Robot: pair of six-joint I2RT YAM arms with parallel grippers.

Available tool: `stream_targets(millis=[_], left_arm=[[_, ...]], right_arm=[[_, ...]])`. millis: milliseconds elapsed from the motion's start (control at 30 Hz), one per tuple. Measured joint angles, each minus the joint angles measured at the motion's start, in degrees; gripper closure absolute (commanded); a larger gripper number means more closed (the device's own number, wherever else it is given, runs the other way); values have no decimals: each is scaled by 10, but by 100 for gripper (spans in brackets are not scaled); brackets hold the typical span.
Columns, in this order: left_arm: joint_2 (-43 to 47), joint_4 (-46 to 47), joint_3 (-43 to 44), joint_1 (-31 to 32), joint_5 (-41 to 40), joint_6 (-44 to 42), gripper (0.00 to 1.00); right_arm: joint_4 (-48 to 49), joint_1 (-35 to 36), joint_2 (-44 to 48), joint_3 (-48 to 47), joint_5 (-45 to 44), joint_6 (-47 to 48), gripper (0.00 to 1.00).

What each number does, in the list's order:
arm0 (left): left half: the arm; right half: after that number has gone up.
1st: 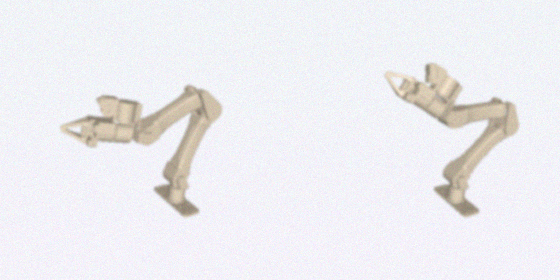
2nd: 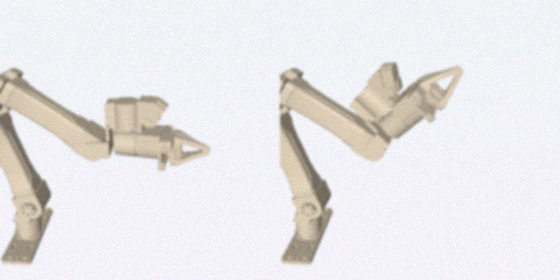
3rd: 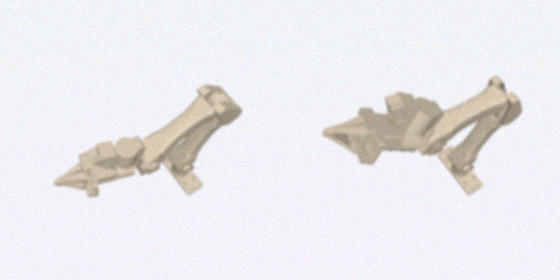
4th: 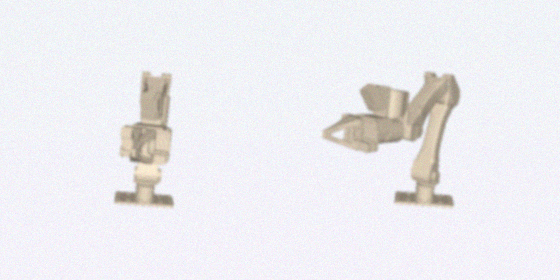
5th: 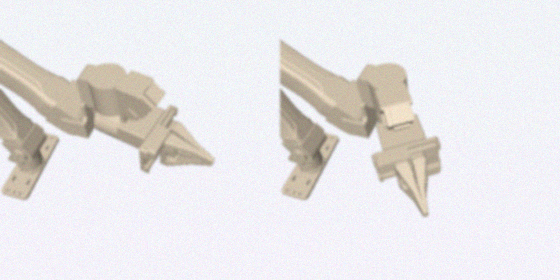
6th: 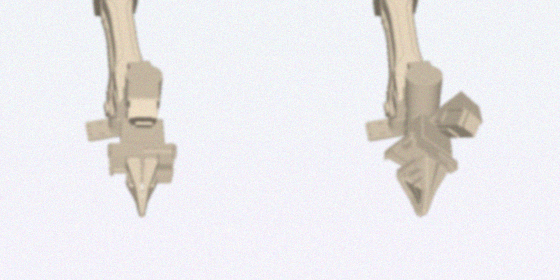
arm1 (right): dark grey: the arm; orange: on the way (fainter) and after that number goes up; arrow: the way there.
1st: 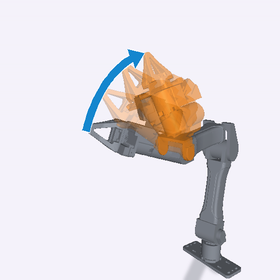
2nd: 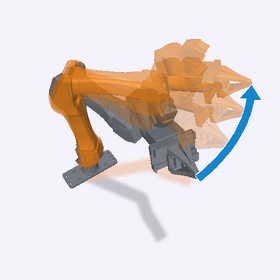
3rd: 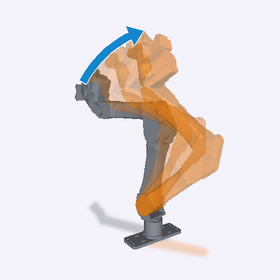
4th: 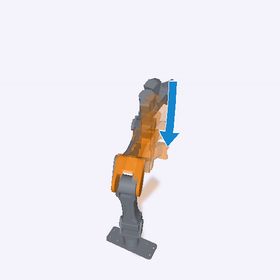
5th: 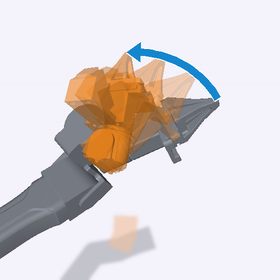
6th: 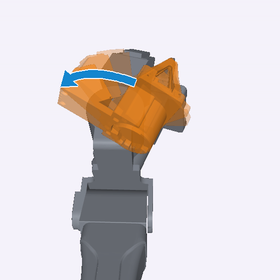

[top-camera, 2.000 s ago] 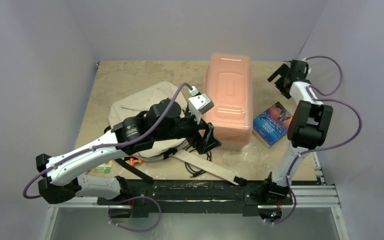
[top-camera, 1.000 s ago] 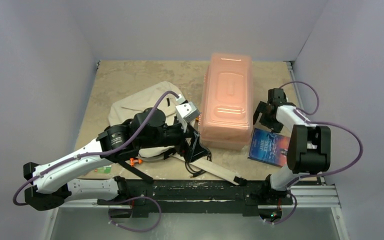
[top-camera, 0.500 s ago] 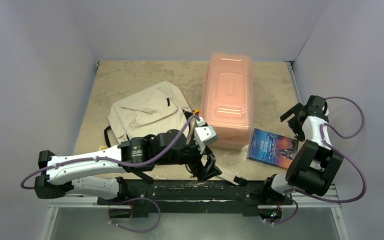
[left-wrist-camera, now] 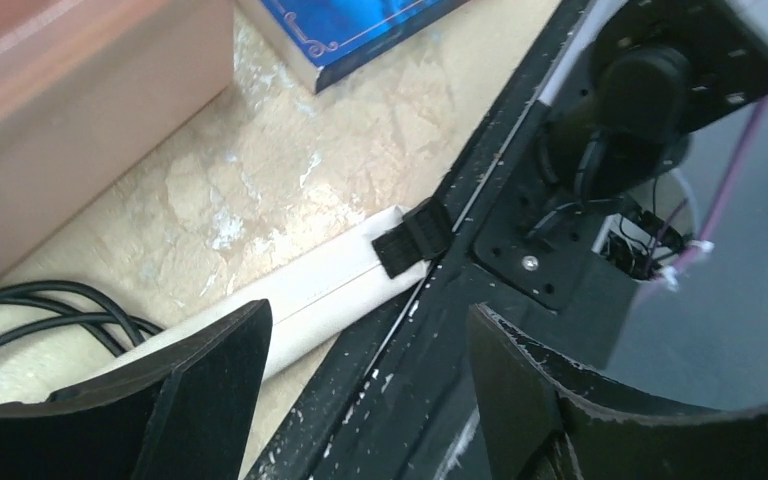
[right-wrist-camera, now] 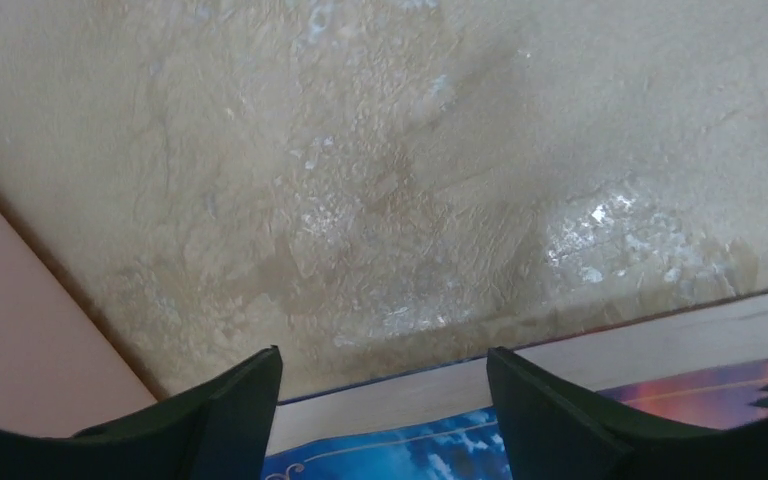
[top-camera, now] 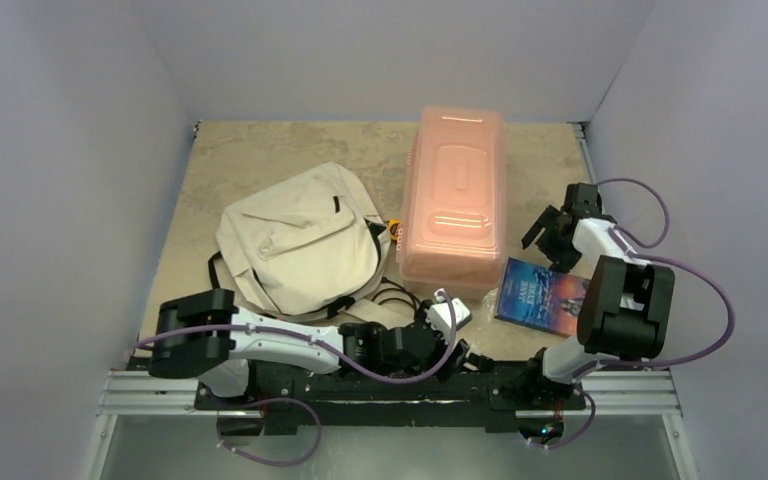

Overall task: Pack the student bag
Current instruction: Move the book to the center of the board.

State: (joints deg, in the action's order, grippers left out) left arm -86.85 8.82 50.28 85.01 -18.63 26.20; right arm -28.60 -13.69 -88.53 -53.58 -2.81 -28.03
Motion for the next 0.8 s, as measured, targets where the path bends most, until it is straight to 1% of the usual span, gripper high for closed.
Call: stream_targets(millis=[133, 200, 300, 367, 400, 433, 467, 500, 567, 600, 633, 700, 800], left_arm=[[-54, 130, -52, 3, -28, 19, 33], [-86, 195, -56, 3, -36, 29, 35], [-132, 291, -56, 3, -42, 40, 36], [-156, 344, -57, 3, -44, 47, 36], [-167, 372, -59, 3, -45, 49, 36], [-177, 399, -63, 3, -46, 50, 35], [-187, 424, -66, 3, -46, 55, 34], [-197, 448, -69, 3, -47, 61, 34], [-217, 485, -73, 3, -50, 79, 35], [-228, 499, -73, 2, -50, 92, 36], [-238, 510, -73, 0, -48, 105, 36], [-253, 519, -71, -6, -38, 130, 37], [-267, 510, -57, -18, -20, 164, 37]], right_arm=[[9, 7, 2, 26, 25, 11, 37], [5, 15, 18, 47, 36, 10, 38], [-27, 40, 69, 75, 55, 0, 38], [-58, 58, 111, 82, 63, -7, 30], [-73, 63, 137, 82, 66, -12, 20], [-75, 63, 143, 82, 66, -14, 10], [-80, 56, 159, 82, 64, -20, 6], [-81, 41, 174, 82, 61, -26, 5], [-75, -11, 196, 82, 55, -30, 4], [-68, -50, 205, 82, 55, -32, 3], [-60, -90, 208, 82, 50, -34, 2], [-49, -137, 203, 80, 27, -34, 2], [-30, -160, 188, 77, 1, -32, 2]])
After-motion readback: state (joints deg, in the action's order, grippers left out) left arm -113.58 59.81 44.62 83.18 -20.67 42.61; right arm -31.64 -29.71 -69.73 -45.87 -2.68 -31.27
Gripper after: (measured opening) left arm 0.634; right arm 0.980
